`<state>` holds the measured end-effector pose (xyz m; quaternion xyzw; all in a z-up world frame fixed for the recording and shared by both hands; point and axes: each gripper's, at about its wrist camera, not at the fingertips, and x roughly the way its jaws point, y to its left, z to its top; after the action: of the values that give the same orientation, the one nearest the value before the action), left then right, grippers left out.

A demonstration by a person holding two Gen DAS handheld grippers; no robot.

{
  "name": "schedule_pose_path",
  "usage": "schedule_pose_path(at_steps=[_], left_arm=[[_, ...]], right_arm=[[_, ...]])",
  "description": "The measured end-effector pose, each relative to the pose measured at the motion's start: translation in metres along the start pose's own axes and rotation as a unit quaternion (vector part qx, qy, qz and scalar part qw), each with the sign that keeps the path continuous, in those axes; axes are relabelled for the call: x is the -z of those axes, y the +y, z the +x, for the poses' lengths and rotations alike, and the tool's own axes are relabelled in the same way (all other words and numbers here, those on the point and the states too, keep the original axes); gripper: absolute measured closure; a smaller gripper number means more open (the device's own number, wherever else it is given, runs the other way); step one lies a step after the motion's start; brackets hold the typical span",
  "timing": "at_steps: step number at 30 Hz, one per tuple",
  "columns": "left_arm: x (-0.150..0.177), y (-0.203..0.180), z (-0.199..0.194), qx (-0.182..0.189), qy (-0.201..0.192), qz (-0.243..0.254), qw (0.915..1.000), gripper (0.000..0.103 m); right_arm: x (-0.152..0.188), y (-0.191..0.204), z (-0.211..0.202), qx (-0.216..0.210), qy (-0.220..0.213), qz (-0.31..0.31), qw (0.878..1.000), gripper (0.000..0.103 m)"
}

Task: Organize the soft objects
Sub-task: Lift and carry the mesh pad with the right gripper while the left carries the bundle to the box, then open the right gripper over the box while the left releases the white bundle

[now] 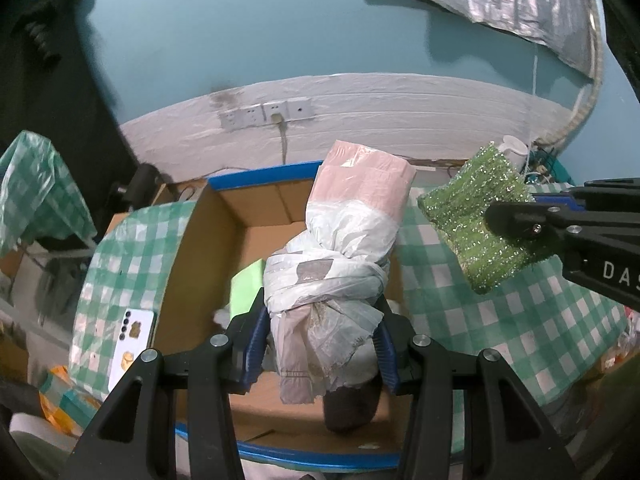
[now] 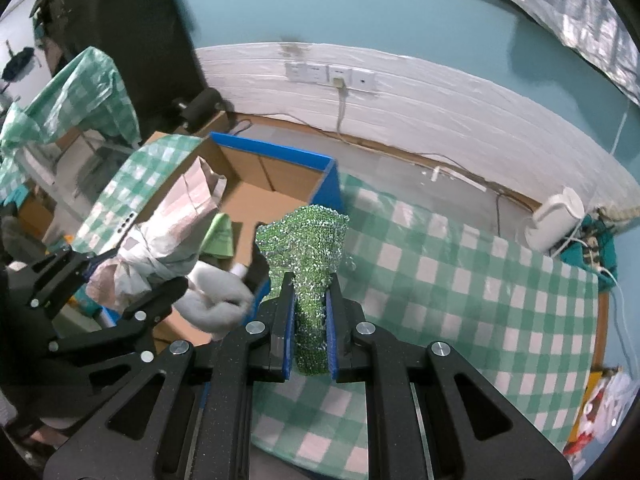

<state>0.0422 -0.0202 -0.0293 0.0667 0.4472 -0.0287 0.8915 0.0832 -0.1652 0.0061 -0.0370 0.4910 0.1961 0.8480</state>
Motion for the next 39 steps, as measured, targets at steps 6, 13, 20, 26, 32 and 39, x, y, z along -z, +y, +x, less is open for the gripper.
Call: schedule_pose_path(at_steps=[6, 13, 20, 26, 32, 39], left_arm=[[0.003, 0.022, 0.001, -0.008, 0.002, -0.020, 0.9998, 0.055], [0.006, 0.042, 0.008, -0.019, 0.011, -0.036, 0.9991, 0.055], [0.012, 0.061, 0.014, -0.031, 0.020, -0.054, 0.9979, 0.055], [0.014, 0.072, 0.021, -0.039, 0.034, -0.066, 0.9965, 0.052], [0.017, 0.073, 0.027, -0.053, 0.052, -0.068, 0.9949, 0.037], [0.016, 0.077, 0.024, -0.067, 0.052, -0.075, 0.9936, 0.026]], right_arm=[[-0.014, 0.023, 0.011, -0.008, 0.003, -0.016, 1.000, 0.092], [-0.027, 0.043, 0.026, -0.015, 0.010, -0.029, 0.999, 0.092], [-0.035, 0.058, 0.045, -0.020, 0.021, -0.035, 0.999, 0.092], [-0.036, 0.065, 0.058, -0.035, 0.033, -0.036, 0.998, 0.091], [-0.035, 0.070, 0.059, -0.039, 0.021, -0.035, 0.998, 0.060], [-0.036, 0.061, 0.052, -0.027, 0.007, -0.023, 0.999, 0.049]])
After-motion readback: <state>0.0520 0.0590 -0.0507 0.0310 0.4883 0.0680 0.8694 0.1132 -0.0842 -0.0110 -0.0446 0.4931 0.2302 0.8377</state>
